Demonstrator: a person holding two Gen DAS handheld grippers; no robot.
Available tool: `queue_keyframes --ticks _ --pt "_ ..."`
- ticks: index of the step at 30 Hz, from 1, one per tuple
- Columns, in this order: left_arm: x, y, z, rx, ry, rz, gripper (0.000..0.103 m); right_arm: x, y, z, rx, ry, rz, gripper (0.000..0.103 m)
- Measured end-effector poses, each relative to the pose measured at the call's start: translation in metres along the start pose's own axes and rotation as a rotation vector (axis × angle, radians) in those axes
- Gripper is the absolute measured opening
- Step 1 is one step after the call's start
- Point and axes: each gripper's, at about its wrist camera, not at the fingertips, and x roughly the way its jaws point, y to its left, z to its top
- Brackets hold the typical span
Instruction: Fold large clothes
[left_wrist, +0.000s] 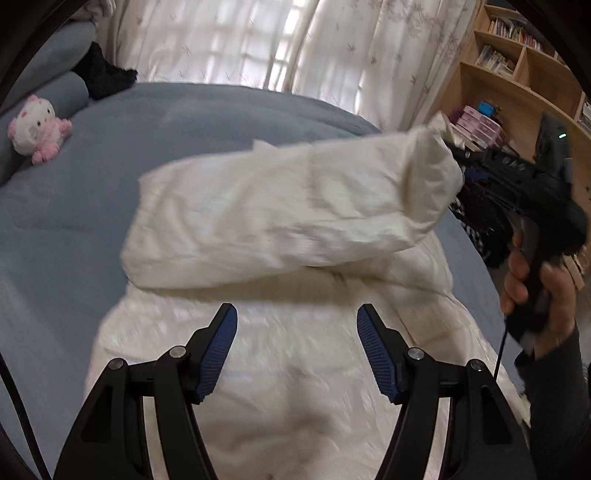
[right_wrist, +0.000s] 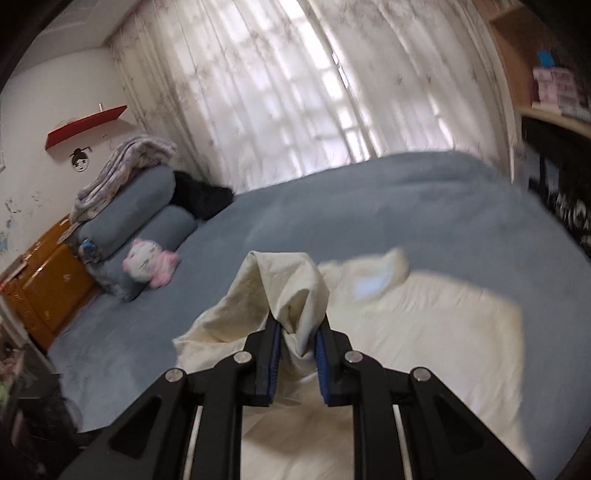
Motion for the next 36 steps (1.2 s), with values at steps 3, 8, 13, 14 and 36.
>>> queue_keyframes --ticks 3,8,13,14,36 --pt "0.006 0.009 0.010 -0.010 -0.001 0.032 0.066 0.033 -0.041 0.004 0.044 0.049 -0.135 0.027" --pt "0.029 0.025 0.018 -0.024 0.059 0.076 0.066 0.064 -0.126 -0.024 0.293 0.193 -0.235 0.030" --pt "0.054 0.048 0.028 -0.042 0.126 0.122 0.066 0.049 -0.142 -0.044 0.353 0.202 -0.126 0.030" --pt "0.059 0.053 0.030 -0.048 0.141 0.135 0.066 0.046 -0.142 -0.046 0.357 0.209 -0.093 0.031" --pt "0.112 0.083 0.109 -0.068 0.087 0.237 0.037 0.048 -0.051 -0.052 -0.007 0.167 -0.171 0.010"
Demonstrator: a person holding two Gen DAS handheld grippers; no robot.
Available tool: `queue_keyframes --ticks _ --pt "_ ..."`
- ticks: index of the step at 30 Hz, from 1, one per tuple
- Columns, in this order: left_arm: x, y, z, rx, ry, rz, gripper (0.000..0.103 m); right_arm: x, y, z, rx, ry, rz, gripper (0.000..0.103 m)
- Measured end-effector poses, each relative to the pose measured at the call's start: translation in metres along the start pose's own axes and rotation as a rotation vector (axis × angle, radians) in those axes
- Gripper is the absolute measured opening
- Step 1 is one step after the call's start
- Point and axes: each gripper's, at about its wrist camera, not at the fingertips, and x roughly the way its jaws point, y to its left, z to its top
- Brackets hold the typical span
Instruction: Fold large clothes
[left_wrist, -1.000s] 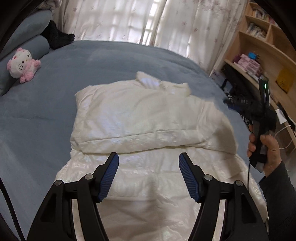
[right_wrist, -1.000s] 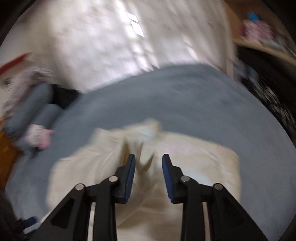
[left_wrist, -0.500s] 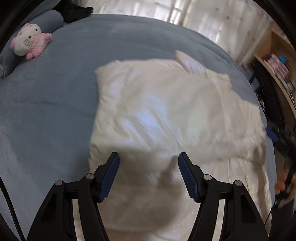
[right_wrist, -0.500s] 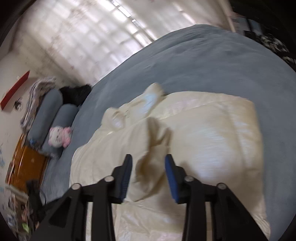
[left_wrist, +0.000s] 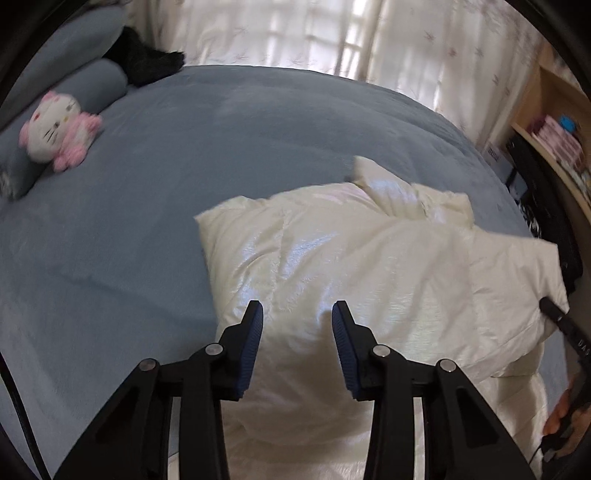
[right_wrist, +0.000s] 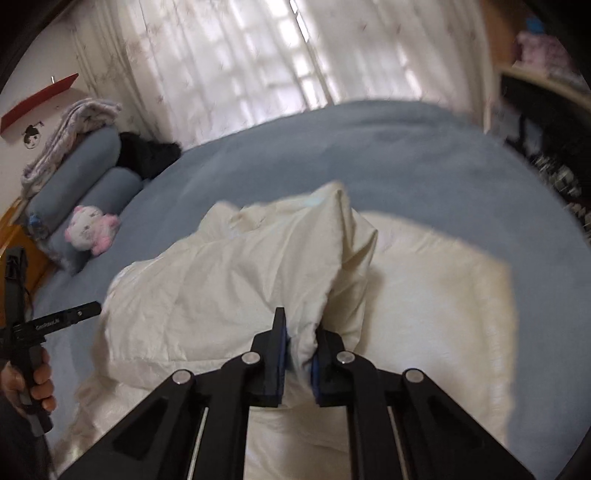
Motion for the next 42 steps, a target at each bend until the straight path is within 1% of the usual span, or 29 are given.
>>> queue_keyframes --ticks 1,3,4,5,7,8,10,11,13,14,16,18,19,20,22,23,25,26,27,30,32,35,37,39,42 --pt "0.009 -0.005 0.000 0.011 0.013 0.007 0.037 0.003 -0.002 -0.003 0.000 0.016 -0.018 0.010" --pt "0.028 -0.013 -0.003 0.023 0.045 0.028 0.037 0.022 -0.010 -0.015 0.012 0.099 -0.048 0.010" --pt "0.040 -0.015 -0.006 0.027 0.066 0.044 0.037 0.032 -0.014 -0.022 0.025 0.131 -0.049 0.011" --pt "0.050 -0.016 -0.008 0.029 0.082 0.054 0.037 0.038 -0.018 -0.026 0.033 0.142 -0.049 0.012" --pt "0.061 -0.018 -0.011 0.038 0.090 0.077 0.037 0.040 -0.022 -0.030 0.051 0.136 -0.051 0.019" --pt "0.062 -0.019 -0.011 0.047 0.089 0.091 0.037 0.040 -0.023 -0.030 0.061 0.129 -0.046 0.020" --pt "0.060 -0.023 -0.009 0.059 0.089 0.108 0.037 0.033 -0.027 -0.027 0.106 0.134 -0.049 0.028" --pt "0.056 -0.024 -0.008 0.065 0.087 0.116 0.037 0.031 -0.028 -0.025 0.123 0.133 -0.049 0.029" --pt "0.046 -0.026 -0.004 0.070 0.076 0.125 0.037 0.015 -0.030 -0.021 0.156 0.094 -0.058 0.032" --pt "0.039 -0.025 -0.003 0.069 0.064 0.119 0.037 0.008 -0.028 -0.019 0.156 0.072 -0.066 0.032" --pt "0.020 -0.027 0.000 0.064 0.010 0.098 0.037 -0.011 -0.020 -0.014 0.140 0.009 -0.078 0.032" --pt "0.002 -0.031 0.002 0.061 -0.057 0.066 0.037 -0.018 -0.008 -0.007 0.122 -0.025 -0.061 0.032" --pt "-0.006 -0.038 0.003 0.074 -0.096 0.043 0.037 -0.019 0.000 -0.003 0.113 -0.033 -0.048 0.032" --pt "-0.010 -0.047 0.005 0.092 -0.114 0.041 0.038 -0.018 0.006 0.000 0.106 -0.034 -0.041 0.032" --pt "-0.011 -0.058 0.007 0.083 -0.107 0.022 0.038 -0.009 0.024 0.007 0.089 -0.033 -0.021 0.032" --pt "-0.007 -0.063 0.010 0.053 -0.084 -0.012 0.039 -0.002 0.033 0.011 0.083 -0.030 -0.011 0.032" --pt "0.004 -0.066 0.012 -0.001 -0.048 -0.052 0.039 0.017 0.052 0.017 0.078 -0.034 0.016 0.032" --pt "0.012 -0.070 0.013 -0.019 -0.044 -0.056 0.039 0.022 0.057 0.017 0.074 -0.039 0.020 0.032" --pt "0.017 -0.074 0.013 -0.020 -0.052 -0.048 0.039 0.033 0.065 0.018 0.068 -0.046 0.018 0.032" --pt "0.039 -0.084 0.010 -0.003 -0.097 0.028 0.039 0.064 0.075 0.019 0.055 -0.046 0.004 0.032" --pt "0.053 -0.089 0.008 0.018 -0.116 0.052 0.039 0.080 0.074 0.017 0.037 -0.042 -0.022 0.032" --pt "0.067 -0.094 0.007 0.074 -0.140 0.105 0.039 0.101 0.063 0.012 -0.003 -0.031 -0.086 0.032" --pt "0.075 -0.093 0.010 0.099 -0.138 0.120 0.041 0.107 0.048 0.008 -0.030 -0.029 -0.123 0.029" --pt "0.082 -0.090 0.013 0.109 -0.137 0.125 0.043 0.110 0.037 0.006 -0.044 -0.024 -0.119 0.028" --pt "0.091 -0.085 0.017 0.115 -0.128 0.132 0.046 0.112 0.027 0.006 -0.035 -0.012 -0.125 0.024"
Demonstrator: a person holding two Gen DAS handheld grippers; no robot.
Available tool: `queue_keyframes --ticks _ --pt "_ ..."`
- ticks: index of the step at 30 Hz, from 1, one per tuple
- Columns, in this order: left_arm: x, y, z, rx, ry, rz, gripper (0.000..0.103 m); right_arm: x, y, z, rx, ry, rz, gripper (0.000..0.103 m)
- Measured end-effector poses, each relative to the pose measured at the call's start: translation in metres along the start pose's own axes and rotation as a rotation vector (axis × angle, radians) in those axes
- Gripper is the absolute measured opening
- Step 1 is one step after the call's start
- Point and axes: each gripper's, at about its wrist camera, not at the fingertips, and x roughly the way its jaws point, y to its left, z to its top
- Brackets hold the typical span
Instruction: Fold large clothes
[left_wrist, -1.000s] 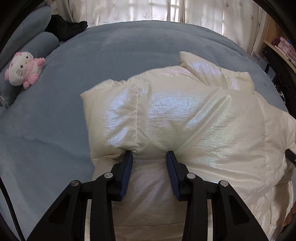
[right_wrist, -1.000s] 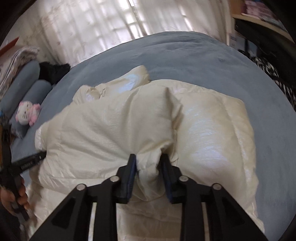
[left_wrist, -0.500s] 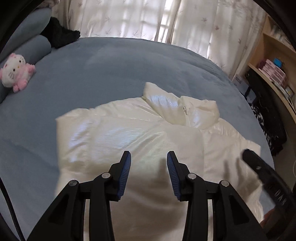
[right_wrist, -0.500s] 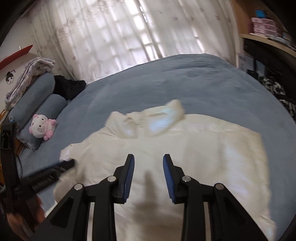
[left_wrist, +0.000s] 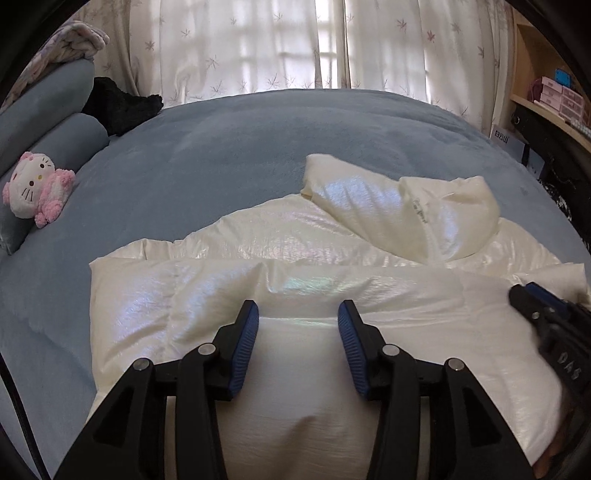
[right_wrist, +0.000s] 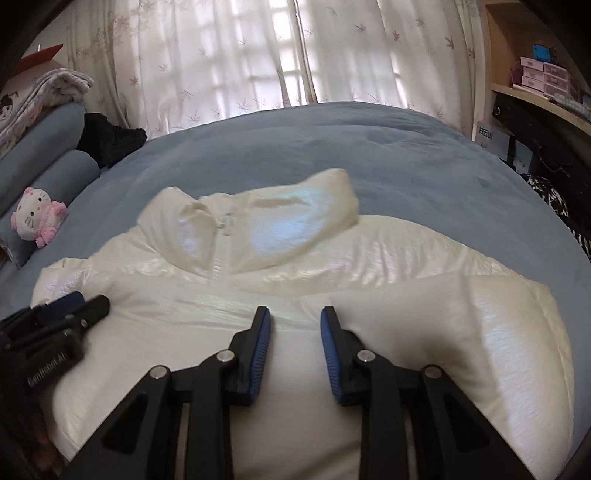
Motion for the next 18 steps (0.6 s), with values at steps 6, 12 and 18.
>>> queue_keyframes --ticks 6,12,18 --pt "0.013 0.003 -0.002 0.011 -0.014 0.010 0.049 0.013 -0.001 -0.004 -0.017 0.009 -0.011 0.023" --pt "0.020 0.005 -0.008 0.001 -0.024 0.005 0.050 0.018 -0.004 -0.010 -0.003 0.004 0.002 0.023" --pt "0.021 0.004 -0.013 0.003 -0.025 0.012 0.050 0.022 -0.007 -0.013 0.008 0.001 0.016 0.023"
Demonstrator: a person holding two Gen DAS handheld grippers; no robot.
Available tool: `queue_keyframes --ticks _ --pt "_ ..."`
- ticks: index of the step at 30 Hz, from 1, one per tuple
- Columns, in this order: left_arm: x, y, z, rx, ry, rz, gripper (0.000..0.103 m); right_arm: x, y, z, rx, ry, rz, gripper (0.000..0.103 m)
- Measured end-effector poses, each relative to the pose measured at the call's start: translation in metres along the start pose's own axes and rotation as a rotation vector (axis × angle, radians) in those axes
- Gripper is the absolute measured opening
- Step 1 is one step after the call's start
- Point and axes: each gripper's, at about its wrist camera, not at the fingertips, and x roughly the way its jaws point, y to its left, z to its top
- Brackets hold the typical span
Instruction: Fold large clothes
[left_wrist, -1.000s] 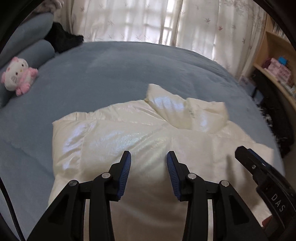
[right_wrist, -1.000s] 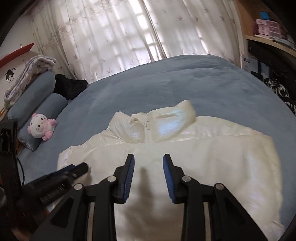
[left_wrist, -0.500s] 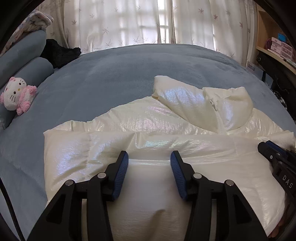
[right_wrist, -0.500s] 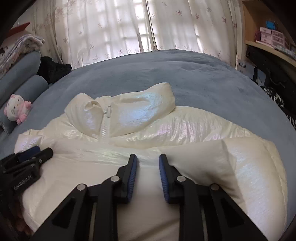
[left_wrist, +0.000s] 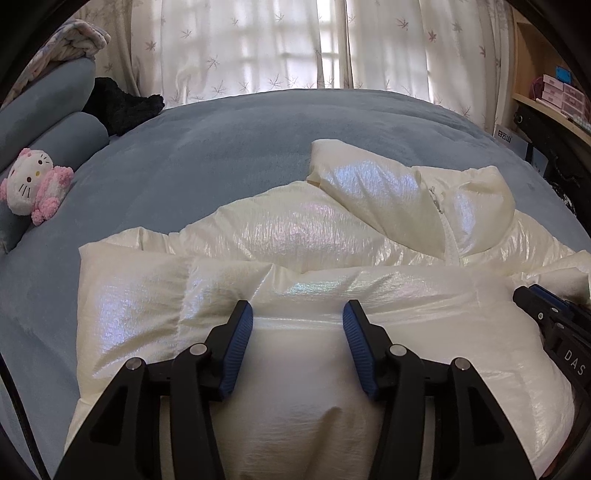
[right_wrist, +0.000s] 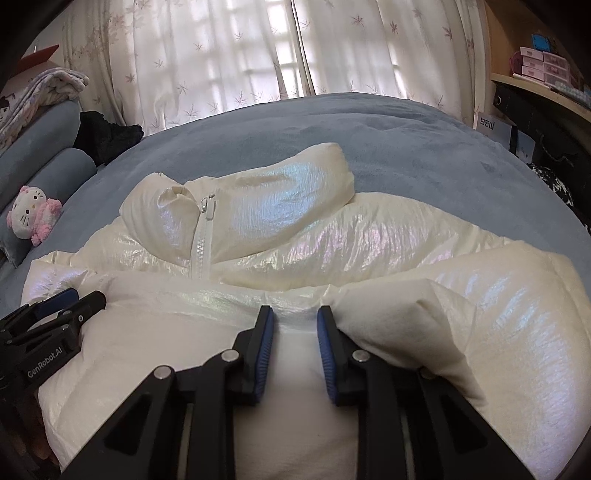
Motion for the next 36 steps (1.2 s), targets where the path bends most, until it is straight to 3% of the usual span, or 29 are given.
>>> queue_keyframes --ticks 8,14,20,28,36 --pt "0.001 0.000 -0.001 0.002 0.025 0.005 0.050 0.001 0.001 -0.001 -0.005 0.011 -0.004 0.023" --pt "-0.014 0.008 0.004 0.031 0.082 0.036 0.055 -0.011 0.005 0.006 -0.050 0.075 -0.026 0.023" --pt "-0.053 0.050 0.001 -0.029 0.109 0.087 0.055 -0.072 -0.025 0.005 0.017 0.029 -0.083 0.026" --pt "-0.124 0.116 -0.016 -0.127 0.108 0.182 0.055 -0.155 -0.067 -0.024 0.032 0.030 -0.159 0.028" --pt "-0.199 0.147 -0.049 -0.147 0.085 0.154 0.057 -0.218 -0.093 -0.045 0.123 0.002 -0.130 0.031"
